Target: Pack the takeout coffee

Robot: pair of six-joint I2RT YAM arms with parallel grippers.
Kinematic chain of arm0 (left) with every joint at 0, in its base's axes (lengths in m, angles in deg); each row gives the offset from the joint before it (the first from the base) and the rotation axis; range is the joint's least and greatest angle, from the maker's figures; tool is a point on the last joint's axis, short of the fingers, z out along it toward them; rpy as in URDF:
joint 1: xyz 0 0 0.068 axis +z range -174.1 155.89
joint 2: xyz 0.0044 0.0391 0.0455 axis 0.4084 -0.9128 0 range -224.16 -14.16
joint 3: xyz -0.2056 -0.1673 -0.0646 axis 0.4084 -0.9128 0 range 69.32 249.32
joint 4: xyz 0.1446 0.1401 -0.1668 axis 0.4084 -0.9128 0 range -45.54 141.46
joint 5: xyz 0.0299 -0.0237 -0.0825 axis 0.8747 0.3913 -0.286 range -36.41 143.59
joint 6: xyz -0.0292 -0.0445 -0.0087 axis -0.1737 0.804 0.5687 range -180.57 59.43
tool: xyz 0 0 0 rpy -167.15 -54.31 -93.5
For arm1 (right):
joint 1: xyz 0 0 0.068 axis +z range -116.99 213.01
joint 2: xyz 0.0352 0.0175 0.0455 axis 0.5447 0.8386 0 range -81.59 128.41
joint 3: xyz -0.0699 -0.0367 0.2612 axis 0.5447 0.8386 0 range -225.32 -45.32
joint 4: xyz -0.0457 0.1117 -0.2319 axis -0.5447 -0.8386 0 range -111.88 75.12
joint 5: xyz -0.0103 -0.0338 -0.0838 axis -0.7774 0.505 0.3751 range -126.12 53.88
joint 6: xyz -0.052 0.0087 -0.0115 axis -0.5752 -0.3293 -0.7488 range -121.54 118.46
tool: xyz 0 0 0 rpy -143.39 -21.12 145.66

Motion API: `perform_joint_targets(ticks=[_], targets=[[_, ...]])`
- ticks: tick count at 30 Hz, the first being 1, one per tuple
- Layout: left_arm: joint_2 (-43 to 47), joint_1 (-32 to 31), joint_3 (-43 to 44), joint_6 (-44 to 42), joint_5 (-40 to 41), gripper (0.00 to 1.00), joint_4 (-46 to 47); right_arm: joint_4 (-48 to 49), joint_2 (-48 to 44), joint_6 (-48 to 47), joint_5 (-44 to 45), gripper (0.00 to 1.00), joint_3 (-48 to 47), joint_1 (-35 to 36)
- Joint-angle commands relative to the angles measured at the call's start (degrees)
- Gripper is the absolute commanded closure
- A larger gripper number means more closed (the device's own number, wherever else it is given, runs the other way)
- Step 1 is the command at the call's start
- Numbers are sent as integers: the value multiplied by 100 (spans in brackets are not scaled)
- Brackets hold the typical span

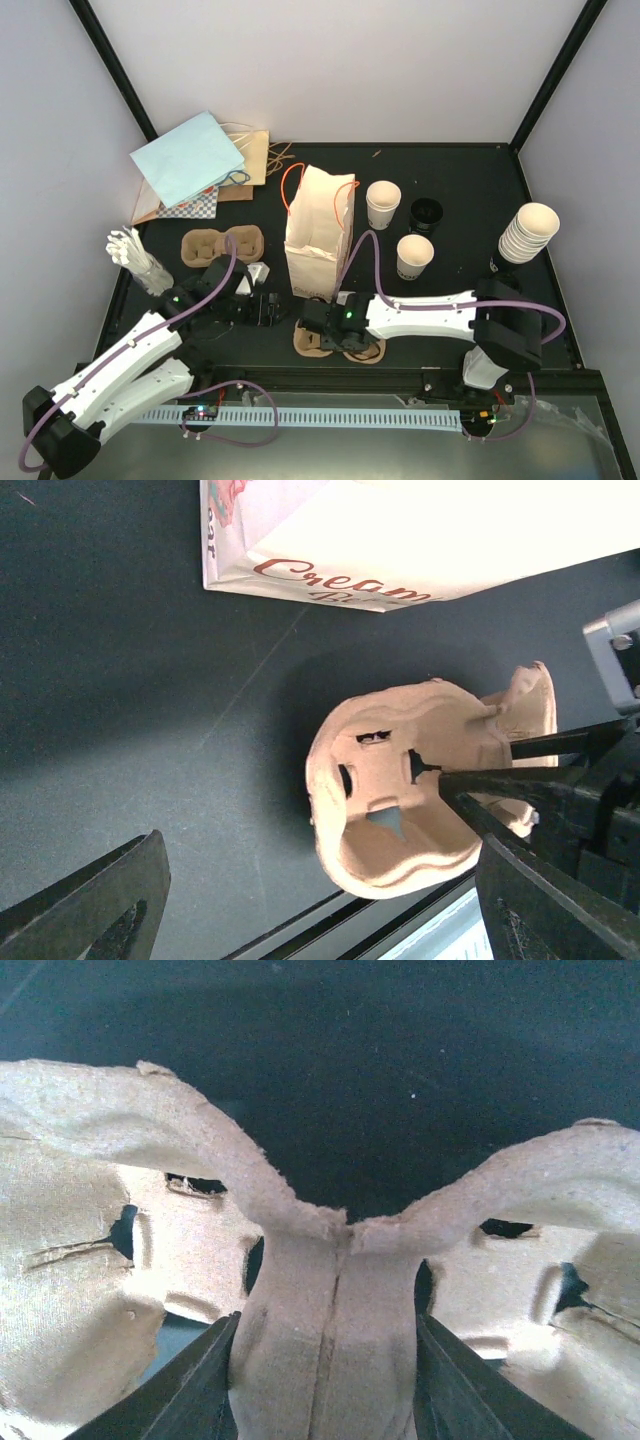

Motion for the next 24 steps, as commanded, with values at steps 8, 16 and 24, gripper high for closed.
perform_joint_targets(ticks=[8, 16, 24], targets=[[50, 89, 240, -100, 34, 14, -146, -360, -1010, -687, 398, 55, -94, 153], [192, 187, 882, -305, 563, 13, -657, -315, -1934, -1406, 521, 60, 9, 150], [201, 279, 1505, -393, 775, 13, -1030, -244, -2552, -2401, 230, 60, -216, 153]])
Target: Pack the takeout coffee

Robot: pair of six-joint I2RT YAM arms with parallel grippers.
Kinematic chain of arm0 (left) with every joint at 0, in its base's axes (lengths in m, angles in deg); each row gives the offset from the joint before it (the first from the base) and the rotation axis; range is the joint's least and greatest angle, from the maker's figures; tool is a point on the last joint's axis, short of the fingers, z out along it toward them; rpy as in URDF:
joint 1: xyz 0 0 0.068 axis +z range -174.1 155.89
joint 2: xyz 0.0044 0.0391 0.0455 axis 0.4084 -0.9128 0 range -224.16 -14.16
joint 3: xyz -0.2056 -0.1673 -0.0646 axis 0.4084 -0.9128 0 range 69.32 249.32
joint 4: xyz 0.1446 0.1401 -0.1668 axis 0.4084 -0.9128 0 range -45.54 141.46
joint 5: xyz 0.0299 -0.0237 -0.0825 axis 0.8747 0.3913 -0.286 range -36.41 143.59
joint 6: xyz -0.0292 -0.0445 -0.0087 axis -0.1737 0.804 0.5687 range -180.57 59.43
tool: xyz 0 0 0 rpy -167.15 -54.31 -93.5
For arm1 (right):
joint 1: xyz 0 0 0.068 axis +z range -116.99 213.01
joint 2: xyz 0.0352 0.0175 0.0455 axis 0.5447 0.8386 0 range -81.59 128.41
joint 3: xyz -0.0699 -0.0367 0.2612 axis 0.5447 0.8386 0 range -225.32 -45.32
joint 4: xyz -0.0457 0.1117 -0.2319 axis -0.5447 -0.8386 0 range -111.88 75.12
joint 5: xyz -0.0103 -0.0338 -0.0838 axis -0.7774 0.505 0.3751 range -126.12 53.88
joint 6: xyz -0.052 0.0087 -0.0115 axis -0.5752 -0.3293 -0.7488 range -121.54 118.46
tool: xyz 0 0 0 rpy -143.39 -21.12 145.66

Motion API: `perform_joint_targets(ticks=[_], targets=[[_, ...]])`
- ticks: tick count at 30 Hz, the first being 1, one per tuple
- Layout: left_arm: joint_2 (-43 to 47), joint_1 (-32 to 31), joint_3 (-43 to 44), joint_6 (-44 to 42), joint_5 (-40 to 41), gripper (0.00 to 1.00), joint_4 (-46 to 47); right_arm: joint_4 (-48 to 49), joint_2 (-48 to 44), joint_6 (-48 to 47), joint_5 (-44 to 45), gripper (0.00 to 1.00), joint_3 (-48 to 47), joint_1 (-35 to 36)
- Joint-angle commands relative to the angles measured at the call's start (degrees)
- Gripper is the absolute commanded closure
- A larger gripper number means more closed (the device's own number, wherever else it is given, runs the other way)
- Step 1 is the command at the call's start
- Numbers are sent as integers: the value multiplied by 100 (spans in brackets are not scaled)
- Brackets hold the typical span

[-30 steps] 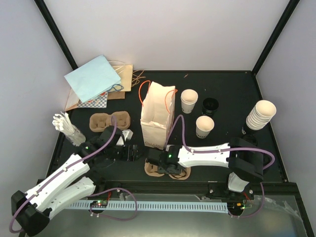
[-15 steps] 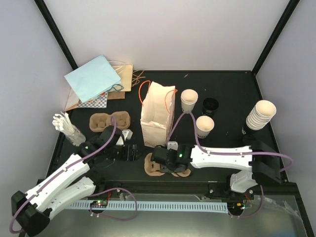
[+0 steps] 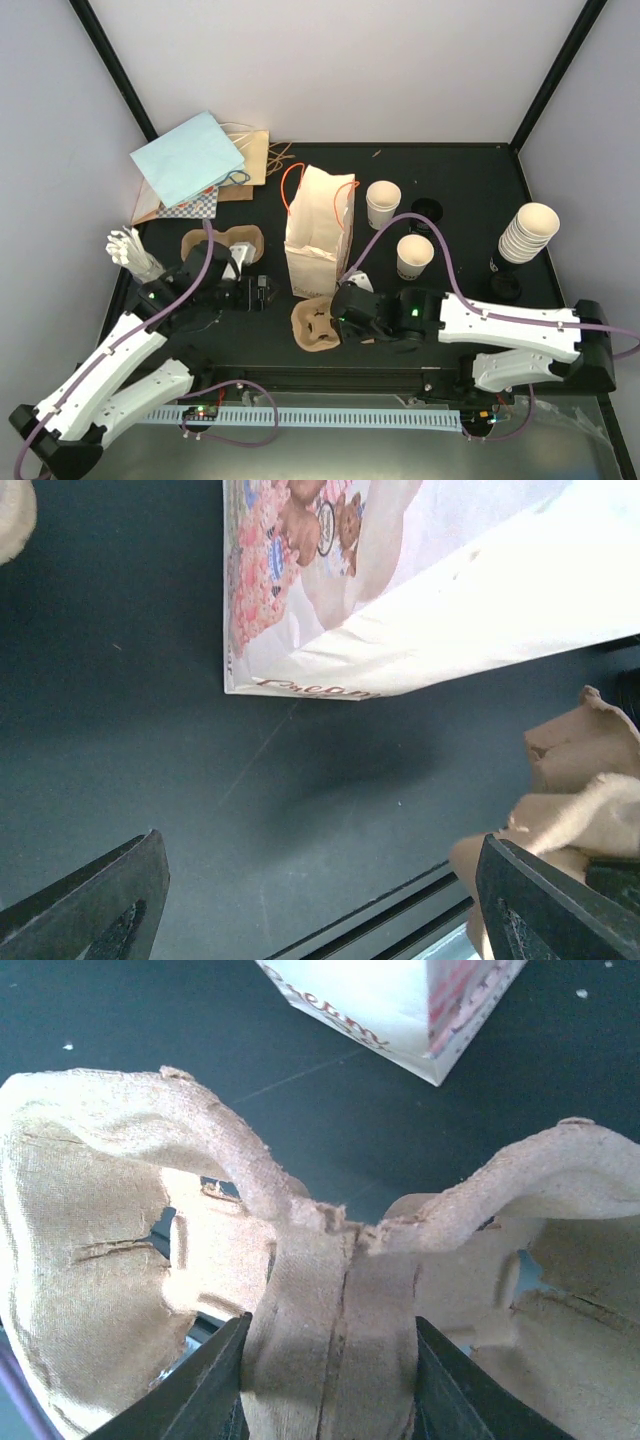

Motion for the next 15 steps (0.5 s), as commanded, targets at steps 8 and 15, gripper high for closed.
perform_joint_targets(ticks=[8, 15], targets=[[-149, 145, 1107, -304, 470, 13, -582, 134, -693, -1691, -389, 57, -718, 19], [-690, 166, 2075, -441, 407, 13, -353, -431, -619, -2529, -96, 56, -1802, -13]])
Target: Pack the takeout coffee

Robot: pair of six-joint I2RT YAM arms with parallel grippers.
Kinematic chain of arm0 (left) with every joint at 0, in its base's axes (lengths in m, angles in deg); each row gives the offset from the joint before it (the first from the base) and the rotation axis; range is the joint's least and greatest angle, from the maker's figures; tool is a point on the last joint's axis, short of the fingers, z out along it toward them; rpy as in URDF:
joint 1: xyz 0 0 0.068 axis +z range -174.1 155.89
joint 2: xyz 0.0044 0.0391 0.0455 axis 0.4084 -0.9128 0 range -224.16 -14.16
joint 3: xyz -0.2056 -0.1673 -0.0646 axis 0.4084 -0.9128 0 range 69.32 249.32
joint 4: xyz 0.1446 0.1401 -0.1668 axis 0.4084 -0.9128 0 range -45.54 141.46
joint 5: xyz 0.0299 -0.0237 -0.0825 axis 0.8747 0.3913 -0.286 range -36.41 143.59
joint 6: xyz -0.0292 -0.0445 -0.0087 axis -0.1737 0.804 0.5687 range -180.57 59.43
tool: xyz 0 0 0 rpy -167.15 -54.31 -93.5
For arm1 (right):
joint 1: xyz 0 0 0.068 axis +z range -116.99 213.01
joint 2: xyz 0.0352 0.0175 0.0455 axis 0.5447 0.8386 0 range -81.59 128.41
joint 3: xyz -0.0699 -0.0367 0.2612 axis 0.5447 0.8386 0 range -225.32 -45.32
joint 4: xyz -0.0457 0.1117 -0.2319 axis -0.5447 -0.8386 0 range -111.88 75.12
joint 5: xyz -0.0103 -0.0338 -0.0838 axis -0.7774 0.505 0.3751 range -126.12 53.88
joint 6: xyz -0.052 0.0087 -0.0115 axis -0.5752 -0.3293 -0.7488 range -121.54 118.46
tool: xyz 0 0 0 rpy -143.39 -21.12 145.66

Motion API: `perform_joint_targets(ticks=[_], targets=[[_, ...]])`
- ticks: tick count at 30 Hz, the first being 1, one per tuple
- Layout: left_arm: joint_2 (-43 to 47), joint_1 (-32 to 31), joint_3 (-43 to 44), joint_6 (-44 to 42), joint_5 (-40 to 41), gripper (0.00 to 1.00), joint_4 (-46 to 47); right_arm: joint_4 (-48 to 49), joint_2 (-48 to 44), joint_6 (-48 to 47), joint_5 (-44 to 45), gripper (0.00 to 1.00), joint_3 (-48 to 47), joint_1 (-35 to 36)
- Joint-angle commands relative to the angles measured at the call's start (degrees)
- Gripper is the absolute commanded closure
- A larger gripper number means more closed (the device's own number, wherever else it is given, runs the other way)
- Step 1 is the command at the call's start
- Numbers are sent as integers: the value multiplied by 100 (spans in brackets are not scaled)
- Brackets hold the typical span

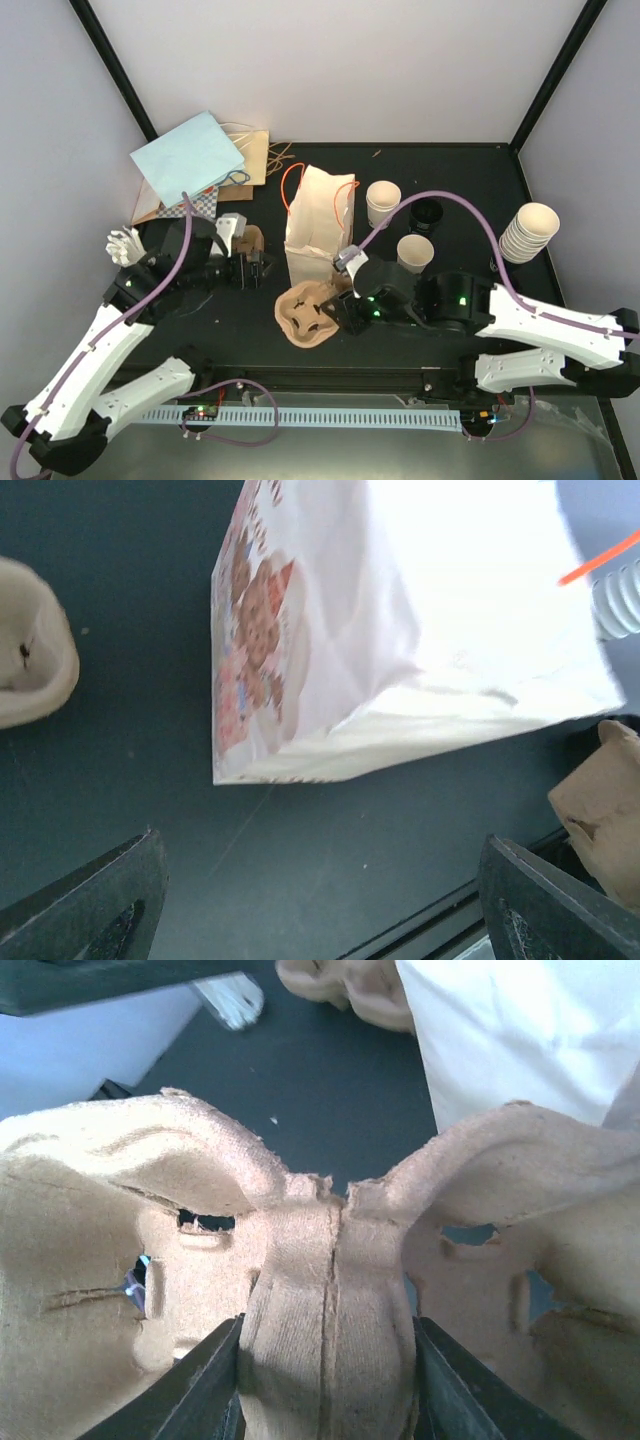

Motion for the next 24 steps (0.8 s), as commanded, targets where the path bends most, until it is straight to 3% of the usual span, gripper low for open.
perform_joint_targets(ticks=[1, 11, 24], targets=[[-365, 46, 716, -223, 17, 13, 171, -388, 50, -824, 218, 56, -781, -26], [-1648, 50, 1913, -683, 162, 12, 563, -403, 343, -1448, 140, 56, -1998, -684], [-2196, 43, 1949, -635, 108, 10, 981, 201, 210, -1838, 49, 56, -2380, -1759]])
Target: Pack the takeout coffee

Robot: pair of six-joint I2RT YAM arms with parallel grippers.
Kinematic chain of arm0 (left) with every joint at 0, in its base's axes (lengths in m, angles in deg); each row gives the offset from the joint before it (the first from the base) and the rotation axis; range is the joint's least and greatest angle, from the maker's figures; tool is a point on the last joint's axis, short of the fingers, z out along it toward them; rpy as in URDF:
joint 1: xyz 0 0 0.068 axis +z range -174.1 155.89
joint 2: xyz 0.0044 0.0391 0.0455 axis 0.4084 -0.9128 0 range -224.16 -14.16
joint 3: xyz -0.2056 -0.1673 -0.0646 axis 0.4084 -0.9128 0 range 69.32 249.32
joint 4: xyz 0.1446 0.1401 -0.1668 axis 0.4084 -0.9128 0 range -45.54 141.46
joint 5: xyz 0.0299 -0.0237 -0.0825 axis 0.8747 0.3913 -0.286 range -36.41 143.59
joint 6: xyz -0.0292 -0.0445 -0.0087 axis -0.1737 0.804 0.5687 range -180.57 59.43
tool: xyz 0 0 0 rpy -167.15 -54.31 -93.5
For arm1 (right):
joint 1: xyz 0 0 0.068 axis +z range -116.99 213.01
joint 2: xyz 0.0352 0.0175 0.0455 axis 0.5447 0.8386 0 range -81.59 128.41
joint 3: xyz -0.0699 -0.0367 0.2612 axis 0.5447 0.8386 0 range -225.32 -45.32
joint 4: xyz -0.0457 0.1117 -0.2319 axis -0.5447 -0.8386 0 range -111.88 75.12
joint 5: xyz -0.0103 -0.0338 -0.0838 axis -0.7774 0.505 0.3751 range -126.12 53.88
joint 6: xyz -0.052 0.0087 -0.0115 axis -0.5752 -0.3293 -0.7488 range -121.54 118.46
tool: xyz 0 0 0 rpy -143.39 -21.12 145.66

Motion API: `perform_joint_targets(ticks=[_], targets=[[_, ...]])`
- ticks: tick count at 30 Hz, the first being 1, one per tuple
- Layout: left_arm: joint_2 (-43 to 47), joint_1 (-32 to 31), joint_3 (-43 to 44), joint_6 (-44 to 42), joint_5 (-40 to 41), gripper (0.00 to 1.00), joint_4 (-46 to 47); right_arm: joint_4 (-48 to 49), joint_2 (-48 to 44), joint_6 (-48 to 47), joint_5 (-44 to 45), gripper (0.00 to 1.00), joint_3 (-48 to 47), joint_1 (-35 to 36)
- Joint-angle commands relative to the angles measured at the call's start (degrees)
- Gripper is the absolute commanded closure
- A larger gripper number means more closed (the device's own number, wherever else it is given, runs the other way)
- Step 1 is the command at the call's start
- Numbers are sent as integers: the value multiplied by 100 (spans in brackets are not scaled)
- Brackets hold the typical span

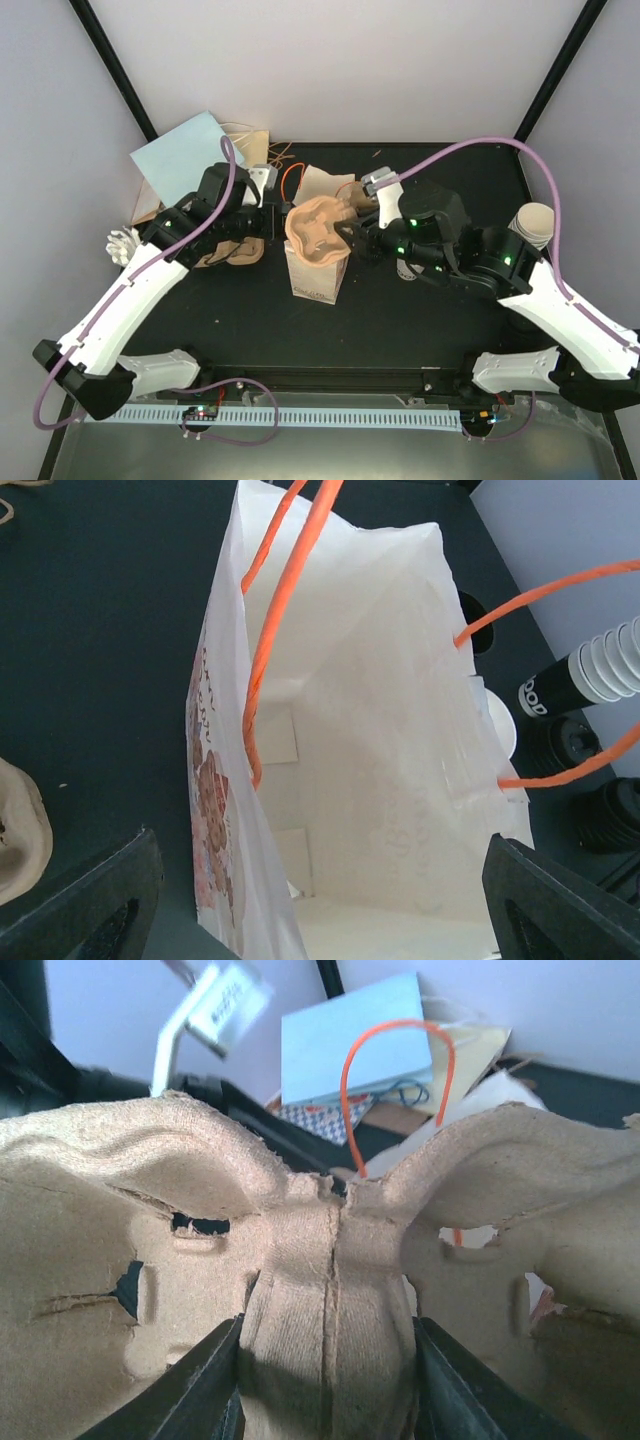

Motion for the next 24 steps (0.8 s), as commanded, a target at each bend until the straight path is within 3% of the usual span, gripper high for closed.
perform_joint_targets(ticks=[1, 6, 15, 24], targets=[[-123, 32, 178, -43, -62, 10, 245, 369, -137, -264, 152, 56, -336, -201], [-293, -40, 221, 22, 225, 11, 149, 438, -147, -322, 451, 56, -484, -380], [-875, -146, 686, -30, 1147, 21, -448, 549, -196, -315, 585, 56, -522, -455], [-1262, -141, 799, -30, 868, 40, -584, 843, -397, -559, 548, 56, -420, -454]])
